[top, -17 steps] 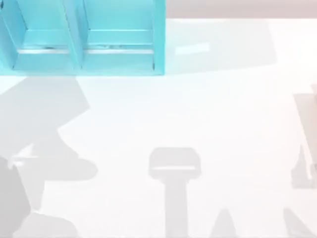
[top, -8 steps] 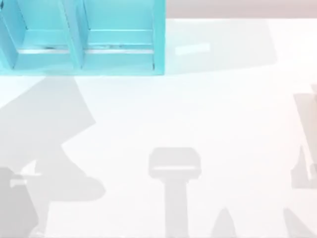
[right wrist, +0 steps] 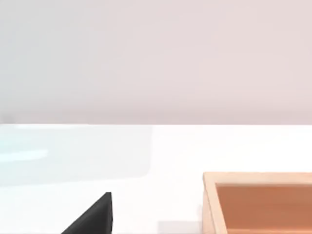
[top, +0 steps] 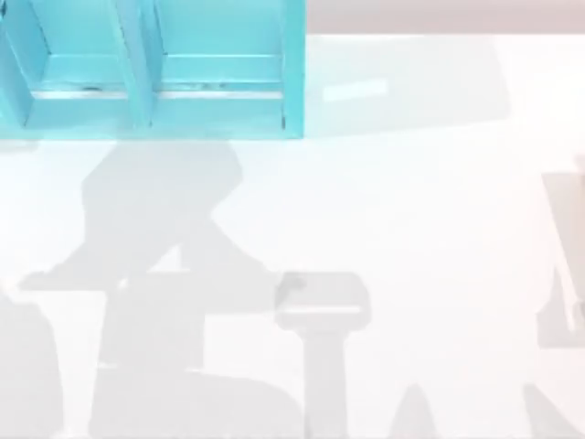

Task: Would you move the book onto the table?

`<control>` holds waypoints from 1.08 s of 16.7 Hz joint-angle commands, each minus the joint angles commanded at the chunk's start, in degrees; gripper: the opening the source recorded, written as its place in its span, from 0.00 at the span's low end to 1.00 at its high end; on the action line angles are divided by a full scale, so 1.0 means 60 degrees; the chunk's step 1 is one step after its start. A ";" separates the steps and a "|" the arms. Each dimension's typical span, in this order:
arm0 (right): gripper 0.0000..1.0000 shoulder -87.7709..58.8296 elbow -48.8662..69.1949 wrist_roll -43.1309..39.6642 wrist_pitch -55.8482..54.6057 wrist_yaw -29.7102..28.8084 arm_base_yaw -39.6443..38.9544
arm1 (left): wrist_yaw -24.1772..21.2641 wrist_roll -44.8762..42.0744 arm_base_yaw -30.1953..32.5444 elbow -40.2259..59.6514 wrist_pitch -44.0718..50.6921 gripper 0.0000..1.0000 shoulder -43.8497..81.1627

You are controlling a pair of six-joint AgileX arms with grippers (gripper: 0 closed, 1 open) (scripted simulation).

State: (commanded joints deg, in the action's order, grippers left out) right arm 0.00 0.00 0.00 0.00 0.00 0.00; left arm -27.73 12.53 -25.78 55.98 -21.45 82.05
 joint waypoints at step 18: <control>1.00 0.0000 0.0000 0.0000 0.0000 0.0000 0.0000 | 1.2395 1.5537 1.2342 0.1342 0.2015 0.00 0.3093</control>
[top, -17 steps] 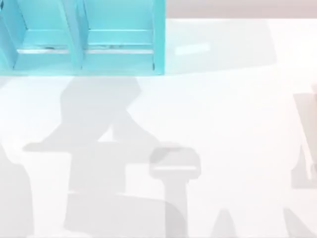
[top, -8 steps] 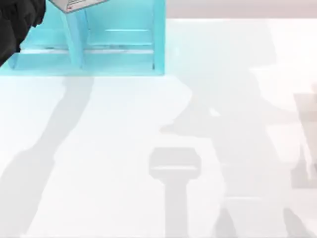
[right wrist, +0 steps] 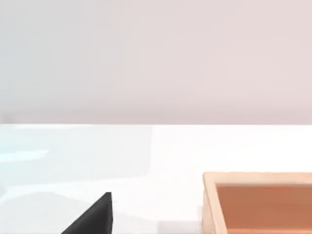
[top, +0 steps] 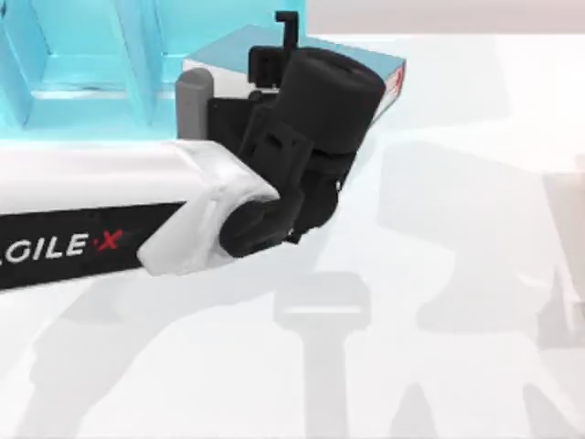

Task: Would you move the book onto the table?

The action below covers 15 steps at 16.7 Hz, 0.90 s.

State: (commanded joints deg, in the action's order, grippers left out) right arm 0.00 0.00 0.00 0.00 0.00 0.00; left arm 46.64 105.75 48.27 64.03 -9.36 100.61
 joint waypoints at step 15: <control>1.00 0.0000 0.0000 0.0000 0.0000 0.0000 0.0000 | 0.3781 0.4462 0.3548 -0.0017 0.0910 0.00 0.2248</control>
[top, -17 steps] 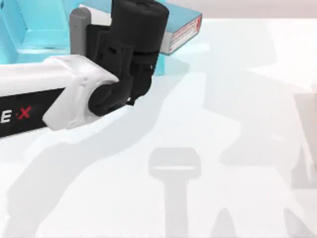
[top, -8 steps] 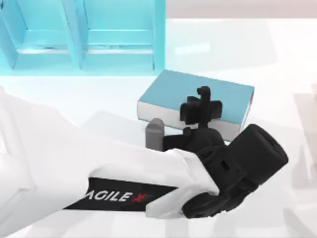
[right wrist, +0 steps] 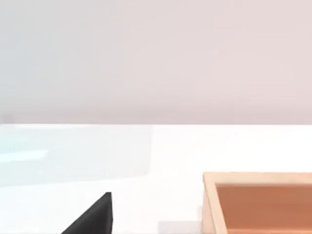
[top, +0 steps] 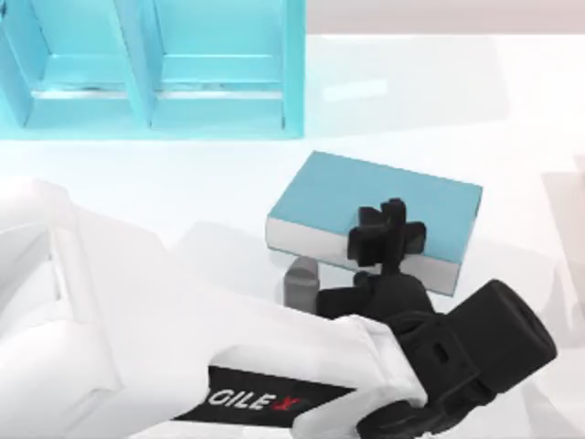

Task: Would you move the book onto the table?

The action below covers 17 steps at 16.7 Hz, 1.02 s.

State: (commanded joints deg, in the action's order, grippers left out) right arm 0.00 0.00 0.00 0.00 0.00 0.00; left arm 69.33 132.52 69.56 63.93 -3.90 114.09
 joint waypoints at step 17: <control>1.00 0.0000 0.0000 0.0000 0.0000 0.0000 0.0000 | 0.0033 0.0227 0.0074 -0.0365 -0.0770 0.00 0.0703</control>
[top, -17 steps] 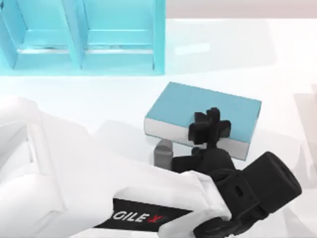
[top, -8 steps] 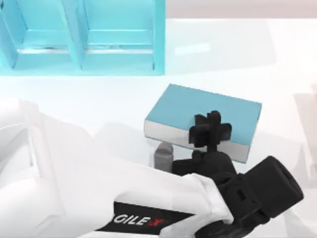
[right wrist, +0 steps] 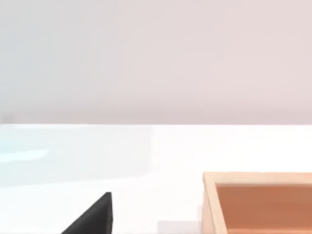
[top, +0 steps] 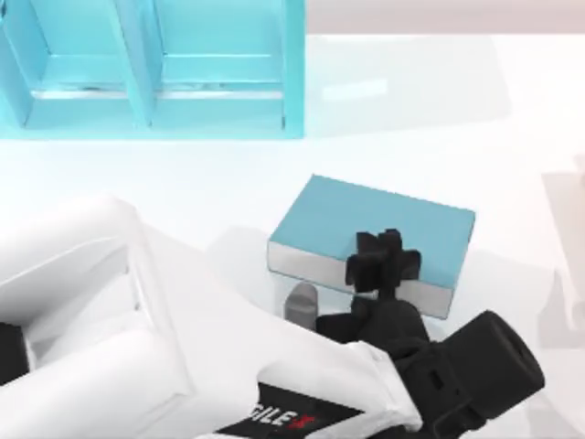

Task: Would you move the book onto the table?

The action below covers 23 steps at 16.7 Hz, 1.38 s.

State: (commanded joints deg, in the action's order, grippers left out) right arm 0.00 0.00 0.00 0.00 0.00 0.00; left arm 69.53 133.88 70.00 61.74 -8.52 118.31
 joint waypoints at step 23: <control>1.00 0.0000 0.0000 0.0000 0.0000 0.0000 0.0000 | 0.0000 0.0000 0.0000 0.0000 0.0000 1.00 0.0000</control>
State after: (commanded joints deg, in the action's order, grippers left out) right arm 0.00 0.00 0.00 0.00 0.00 0.00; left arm 69.53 133.88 70.00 61.74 -8.52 118.31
